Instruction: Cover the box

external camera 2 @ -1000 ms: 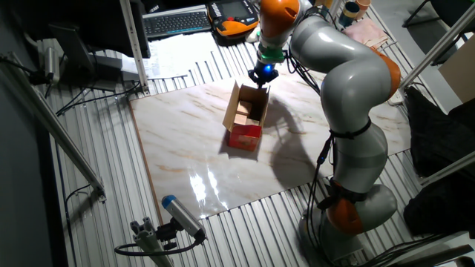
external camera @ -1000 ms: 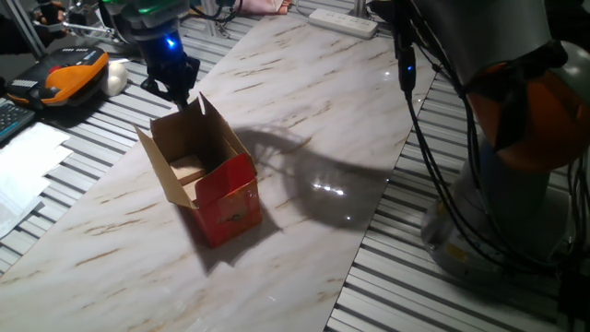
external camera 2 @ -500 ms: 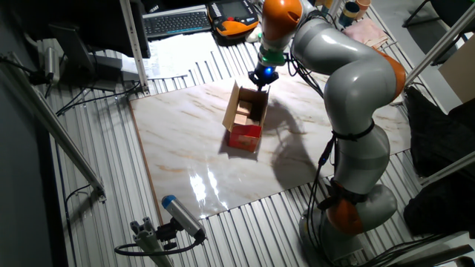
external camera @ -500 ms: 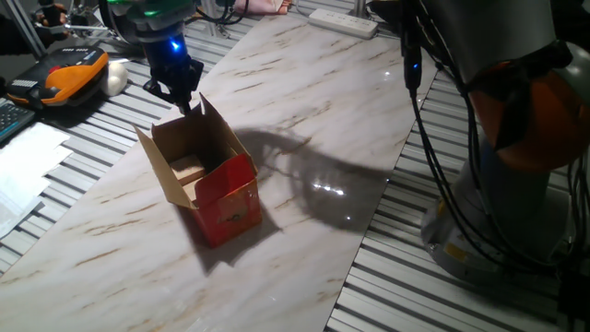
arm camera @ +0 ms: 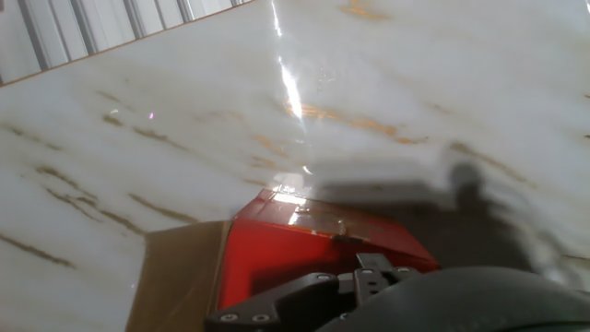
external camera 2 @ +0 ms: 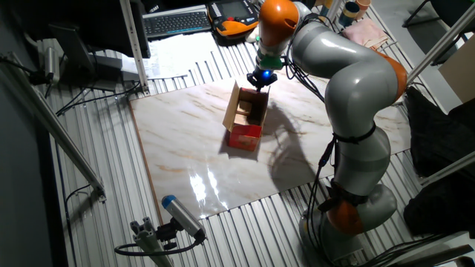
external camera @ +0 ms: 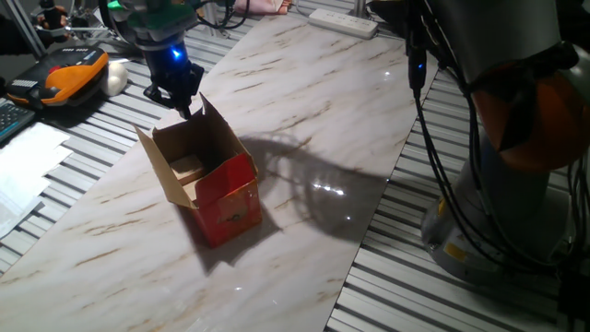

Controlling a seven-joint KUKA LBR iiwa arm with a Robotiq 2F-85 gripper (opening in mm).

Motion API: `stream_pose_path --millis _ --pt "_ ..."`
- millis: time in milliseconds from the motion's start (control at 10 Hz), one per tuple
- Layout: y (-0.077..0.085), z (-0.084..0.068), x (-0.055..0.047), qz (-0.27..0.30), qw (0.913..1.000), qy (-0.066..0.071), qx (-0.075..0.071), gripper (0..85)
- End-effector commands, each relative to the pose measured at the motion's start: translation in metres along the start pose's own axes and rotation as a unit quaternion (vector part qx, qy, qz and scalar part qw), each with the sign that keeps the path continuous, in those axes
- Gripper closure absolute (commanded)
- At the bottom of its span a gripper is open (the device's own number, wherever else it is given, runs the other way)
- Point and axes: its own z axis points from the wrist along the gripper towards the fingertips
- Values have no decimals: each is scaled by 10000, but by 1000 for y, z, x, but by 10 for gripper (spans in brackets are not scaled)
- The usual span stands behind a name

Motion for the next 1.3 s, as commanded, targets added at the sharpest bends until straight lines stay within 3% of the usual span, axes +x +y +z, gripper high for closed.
stream_pose_path --millis 0,600,1200 --pt "0 0 0 16 10000 -45 8 850" --pt "3 4 1 68 9999 -118 83 850" --pt "3 9 1 91 9990 -368 215 850"
